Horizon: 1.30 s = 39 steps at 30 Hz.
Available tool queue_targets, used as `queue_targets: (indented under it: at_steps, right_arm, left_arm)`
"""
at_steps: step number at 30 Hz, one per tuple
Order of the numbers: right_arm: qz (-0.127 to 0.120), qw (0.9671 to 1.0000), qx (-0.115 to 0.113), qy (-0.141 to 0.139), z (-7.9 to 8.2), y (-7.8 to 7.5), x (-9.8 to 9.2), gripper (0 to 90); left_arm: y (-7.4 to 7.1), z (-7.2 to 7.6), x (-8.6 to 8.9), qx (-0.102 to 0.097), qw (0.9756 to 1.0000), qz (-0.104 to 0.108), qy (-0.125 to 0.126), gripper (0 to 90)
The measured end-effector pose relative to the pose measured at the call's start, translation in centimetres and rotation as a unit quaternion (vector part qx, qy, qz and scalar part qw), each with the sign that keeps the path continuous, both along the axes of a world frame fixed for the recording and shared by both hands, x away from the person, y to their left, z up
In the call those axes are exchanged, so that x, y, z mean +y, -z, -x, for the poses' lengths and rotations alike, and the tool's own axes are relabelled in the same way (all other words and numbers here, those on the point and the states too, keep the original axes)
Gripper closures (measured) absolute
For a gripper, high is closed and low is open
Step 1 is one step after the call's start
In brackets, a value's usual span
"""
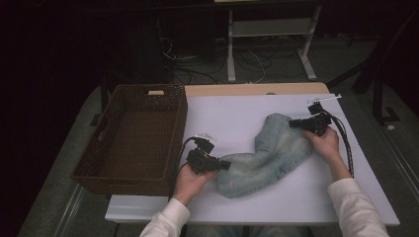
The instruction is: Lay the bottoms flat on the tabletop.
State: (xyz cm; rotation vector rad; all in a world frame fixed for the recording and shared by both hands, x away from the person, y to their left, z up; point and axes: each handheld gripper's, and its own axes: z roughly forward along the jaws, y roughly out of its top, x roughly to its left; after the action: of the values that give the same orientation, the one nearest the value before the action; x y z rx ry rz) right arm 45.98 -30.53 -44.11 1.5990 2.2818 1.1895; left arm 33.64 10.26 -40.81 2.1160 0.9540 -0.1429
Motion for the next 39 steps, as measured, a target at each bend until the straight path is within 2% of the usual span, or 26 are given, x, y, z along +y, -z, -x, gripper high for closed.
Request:
queue_targets:
  at_steps: [3, 6, 9, 12, 17, 20, 25, 27, 31, 35, 37, 39]
  right_arm:
    - [-0.006, 0.9999, -0.004, 0.011, 0.2, -0.5, -0.6, 81.5]
    - [-0.012, 0.9996, -0.012, 0.023, 0.5, -0.9, -1.2, 81.7]
    - [-0.022, 0.9990, -0.021, 0.033, 0.9, -1.4, -1.7, 81.8]
    - [-0.030, 0.9982, -0.031, 0.041, 1.3, -2.0, -2.2, 81.9]
    - [-0.047, 0.9961, -0.047, 0.058, 2.6, -3.0, -2.8, 81.8]
    - [-0.053, 0.9960, -0.039, 0.060, 3.5, -2.8, -3.1, 81.8]
    - [-0.079, 0.9943, -0.017, 0.069, 5.6, -2.1, -3.3, 81.8]
    - [-0.079, 0.9945, -0.016, 0.067, 6.5, -2.2, -3.4, 81.8]
    - [-0.101, 0.9924, -0.014, 0.068, 8.5, -2.4, -3.8, 81.8]
    - [-0.102, 0.9925, -0.020, 0.064, 10.3, -3.0, -3.9, 81.8]
    - [-0.104, 0.9924, -0.022, 0.062, 11.2, -3.3, -4.0, 81.8]
    - [-0.106, 0.9922, -0.022, 0.061, 12.0, -3.4, -4.1, 81.8]
  left_arm:
    - [-0.5, -0.3, 0.4, -0.014, 0.9998, -0.004, -0.013, 77.7]
    - [-0.9, -0.7, 1.0, -0.016, 0.9995, 0.004, -0.028, 78.0]
    - [-1.4, -0.9, 1.3, -0.027, 0.9988, 0.007, -0.040, 78.2]
    - [-1.9, -1.3, 1.6, -0.041, 0.9976, 0.019, -0.054, 78.3]
    - [-1.6, -1.7, 1.7, -0.052, 0.9959, 0.019, -0.072, 78.2]
    - [-0.5, -1.9, 1.6, -0.035, 0.9965, 0.015, -0.074, 78.0]
    - [0.2, -1.7, 1.8, -0.019, 0.9962, 0.028, -0.081, 76.2]
    - [0.4, -1.6, 1.9, -0.013, 0.9962, 0.030, -0.081, 74.2]
    - [0.8, -0.7, 2.0, 0.004, 0.9955, 0.042, -0.084, 71.1]
    - [1.1, 0.0, 2.1, 0.025, 0.9953, 0.045, -0.082, 66.1]
    - [1.4, 0.5, 2.2, 0.038, 0.9952, 0.048, -0.076, 67.0]
    - [1.4, 0.8, 2.1, 0.041, 0.9957, 0.045, -0.070, 69.7]
